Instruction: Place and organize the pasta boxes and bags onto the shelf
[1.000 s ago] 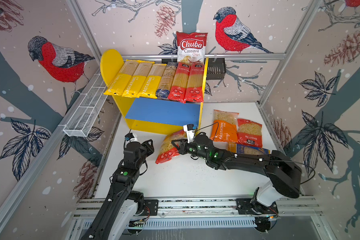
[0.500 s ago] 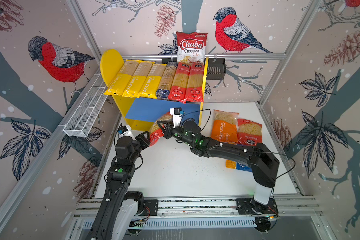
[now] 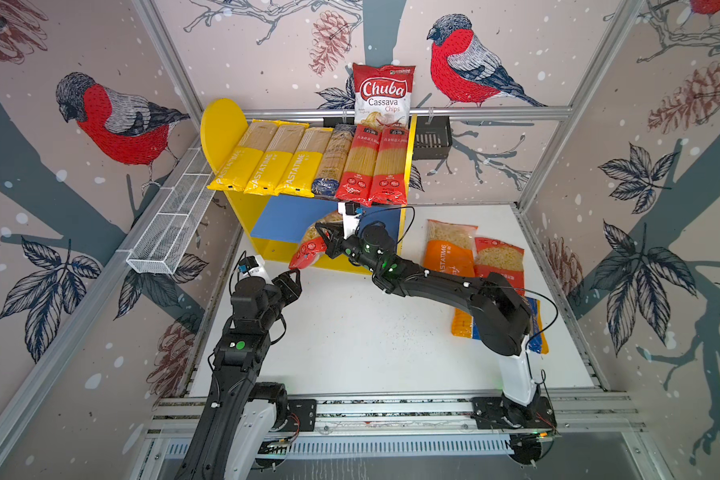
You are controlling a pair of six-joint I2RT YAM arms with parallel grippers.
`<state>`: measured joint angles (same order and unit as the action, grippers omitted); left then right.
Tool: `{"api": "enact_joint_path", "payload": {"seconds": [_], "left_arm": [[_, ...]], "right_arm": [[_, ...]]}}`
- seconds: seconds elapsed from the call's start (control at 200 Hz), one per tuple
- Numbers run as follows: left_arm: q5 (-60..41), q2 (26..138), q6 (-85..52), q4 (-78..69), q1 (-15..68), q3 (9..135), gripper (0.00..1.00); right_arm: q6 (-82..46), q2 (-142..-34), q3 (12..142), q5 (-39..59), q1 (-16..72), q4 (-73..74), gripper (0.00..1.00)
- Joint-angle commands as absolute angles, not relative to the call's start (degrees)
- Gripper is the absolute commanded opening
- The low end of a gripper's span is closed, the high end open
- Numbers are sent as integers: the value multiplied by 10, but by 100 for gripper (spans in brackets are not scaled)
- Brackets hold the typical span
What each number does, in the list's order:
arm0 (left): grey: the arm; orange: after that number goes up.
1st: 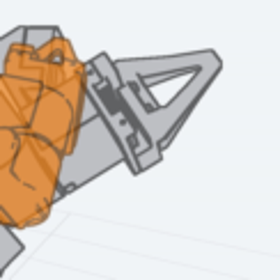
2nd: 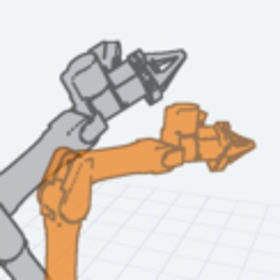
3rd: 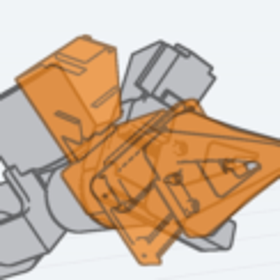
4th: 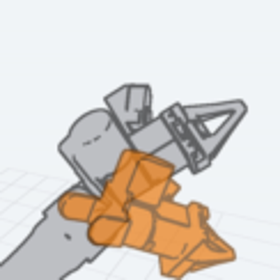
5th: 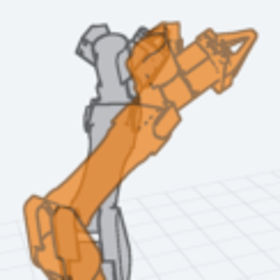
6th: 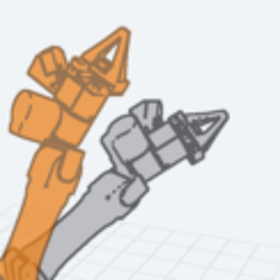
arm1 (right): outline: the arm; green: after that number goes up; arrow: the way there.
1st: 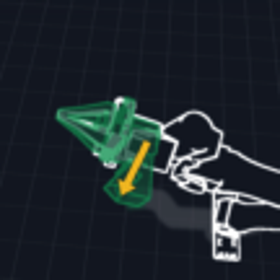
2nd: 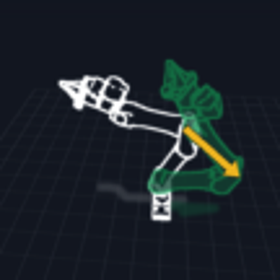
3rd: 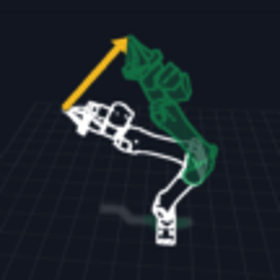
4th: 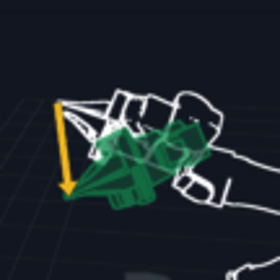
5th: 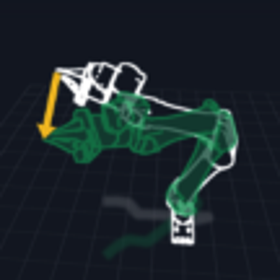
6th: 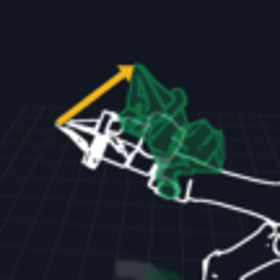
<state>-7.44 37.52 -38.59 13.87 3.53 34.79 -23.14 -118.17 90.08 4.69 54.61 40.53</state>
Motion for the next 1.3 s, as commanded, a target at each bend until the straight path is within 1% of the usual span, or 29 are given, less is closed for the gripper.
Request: {"api": "enact_joint_path", "payload": {"seconds": [0.0, 0.09, 0.19, 0.375, 0.45, 0.515, 0.555, 0.705, 0.921, 1.126, 1.296], "left_arm": [[-78, 374, -384, 127, 35, 341, 49], [-79, 374, -387, 121, 34, 332, 49], [-84, 372, -392, 114, 34, 320, 49], [-100, 375, -401, 98, 34, 304, 50], [-110, 376, -406, 83, 35, 291, 51], [-130, 378, -416, 55, 34, 274, 53], [-150, 379, -430, 26, 34, 260, 56], [-205, 368, -508, -115, 34, 201, 74], [-191, 411, -596, -276, 34, 151, 97], [-184, 526, -653, -442, 34, 142, 97], [-197, 627, -686, -548, 36, 156, 96]], "right_arm": [[-207, -1195, 913, 49, 531, 533, 0], [-224, -1210, 897, 33, 520, 531, 0], [-266, -1206, 835, 30, 514, 549, 0], [-341, -1146, 693, -9, 513, 583, 0], [-376, -1125, 663, -29, 512, 567, 0], [-412, -1117, 662, -27, 507, 541, 0], [-440, -1118, 665, -22, 502, 535, 0], [-535, -1135, 702, -8, 492, 506, 0], [-636, -1169, 760, 1, 494, 473, 1], [-698, -1190, 784, 17, 491, 413, 3], [-709, -1181, 783, 30, 492, 357, 9]]}}
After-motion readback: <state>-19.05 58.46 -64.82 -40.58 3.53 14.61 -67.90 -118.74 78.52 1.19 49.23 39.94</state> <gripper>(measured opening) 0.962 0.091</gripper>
